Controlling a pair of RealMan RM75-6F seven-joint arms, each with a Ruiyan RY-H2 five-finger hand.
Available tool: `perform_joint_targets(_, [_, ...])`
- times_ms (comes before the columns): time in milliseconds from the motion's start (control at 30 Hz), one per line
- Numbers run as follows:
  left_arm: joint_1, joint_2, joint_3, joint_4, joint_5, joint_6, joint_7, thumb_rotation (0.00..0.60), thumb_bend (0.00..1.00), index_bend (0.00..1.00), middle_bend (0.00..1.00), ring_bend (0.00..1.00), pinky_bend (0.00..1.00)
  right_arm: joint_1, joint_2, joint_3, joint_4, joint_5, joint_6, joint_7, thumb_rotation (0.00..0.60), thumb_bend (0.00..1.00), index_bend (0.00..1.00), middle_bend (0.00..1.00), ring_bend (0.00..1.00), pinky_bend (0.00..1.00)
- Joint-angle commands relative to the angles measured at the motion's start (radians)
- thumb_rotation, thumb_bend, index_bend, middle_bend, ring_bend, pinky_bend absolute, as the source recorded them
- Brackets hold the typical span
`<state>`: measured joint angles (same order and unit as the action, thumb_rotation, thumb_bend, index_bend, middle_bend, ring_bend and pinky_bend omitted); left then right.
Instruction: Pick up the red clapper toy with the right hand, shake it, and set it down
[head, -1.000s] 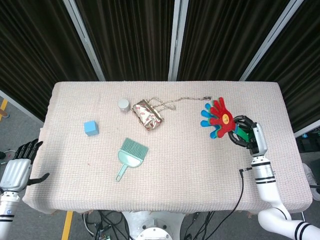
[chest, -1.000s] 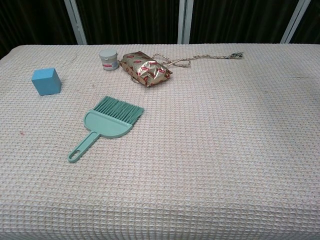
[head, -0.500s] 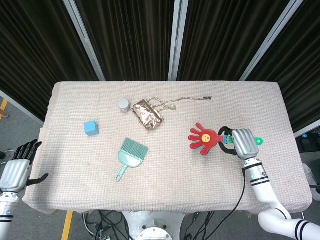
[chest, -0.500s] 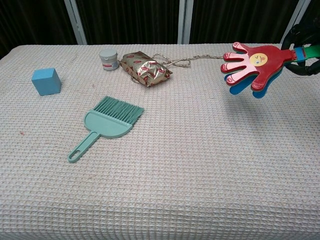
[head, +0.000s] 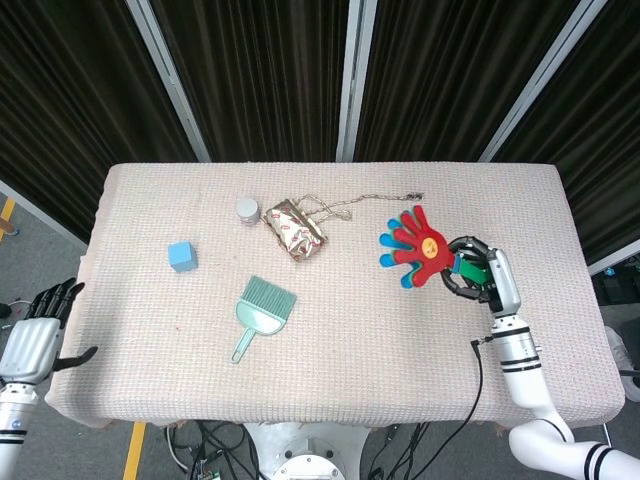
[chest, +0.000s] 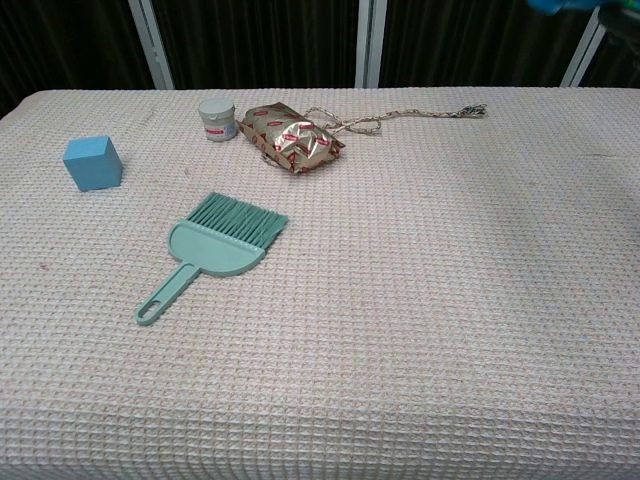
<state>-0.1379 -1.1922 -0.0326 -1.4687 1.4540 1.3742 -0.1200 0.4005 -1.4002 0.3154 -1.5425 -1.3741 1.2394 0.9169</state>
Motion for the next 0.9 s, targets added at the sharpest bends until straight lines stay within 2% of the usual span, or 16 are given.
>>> perform_joint_targets(33, [-0.001,-0.001,0.001,0.0,0.001,-0.001,0.001,0.6,0.16,0.05,0.02,0.0,0.09,-0.041,0.026,0.065,-0.058,0.099,-0.048,0.357,0.6,0.49,1.0,0.93,1.0,1.0])
perform_joint_targets(200, [-0.003,-0.001,0.001,-0.003,0.002,-0.003,0.004,0.6,0.16,0.05,0.02,0.0,0.09,-0.041,0.034,0.05,-0.046,0.106,-0.086,0.344,0.6,0.48,1.0,0.93,1.0,1.0])
perform_joint_targets(300, [-0.002,0.002,0.0,-0.007,0.001,-0.002,0.007,0.6,0.16,0.05,0.02,0.0,0.09,-0.035,0.03,0.024,-0.027,0.079,-0.088,0.269,0.6,0.48,1.0,0.93,1.0,1.0])
perform_joint_targets(400, [-0.002,0.004,0.0,-0.01,0.001,-0.001,0.008,0.6,0.16,0.05,0.02,0.0,0.09,-0.025,0.016,-0.014,0.009,0.034,-0.069,0.115,0.6,0.48,1.0,0.93,1.0,1.0])
perform_joint_targets(567, [-0.002,0.002,0.002,-0.008,0.0,-0.005,0.006,0.6,0.16,0.05,0.02,0.0,0.09,0.014,0.002,-0.085,0.091,-0.037,-0.055,-0.348,0.6,0.49,1.0,0.93,1.0,1.0])
perform_joint_targets(633, [-0.002,0.002,0.002,-0.006,-0.001,-0.005,0.004,0.6,0.16,0.05,0.02,0.0,0.09,0.024,-0.004,-0.103,0.105,-0.03,-0.063,-0.534,0.6,0.49,0.99,0.93,1.0,1.0])
perform_joint_targets(733, [-0.001,0.001,0.002,-0.003,-0.001,-0.003,0.0,0.6,0.16,0.05,0.02,0.0,0.09,0.037,-0.008,-0.105,0.09,0.028,-0.091,-0.725,0.6,0.49,0.95,0.93,1.0,1.0])
perform_joint_targets(800, [0.0,0.0,0.002,-0.001,0.0,-0.002,-0.002,0.6,0.16,0.05,0.02,0.0,0.09,0.04,-0.011,-0.1,0.073,0.063,-0.103,-0.773,0.6,0.49,0.95,0.93,1.0,1.0])
perform_joint_targets(900, [0.001,0.001,0.002,0.001,-0.001,-0.001,-0.004,0.6,0.16,0.05,0.02,0.0,0.09,0.043,-0.014,-0.091,0.057,0.093,-0.114,-0.775,0.6,0.49,0.96,0.93,1.0,1.0])
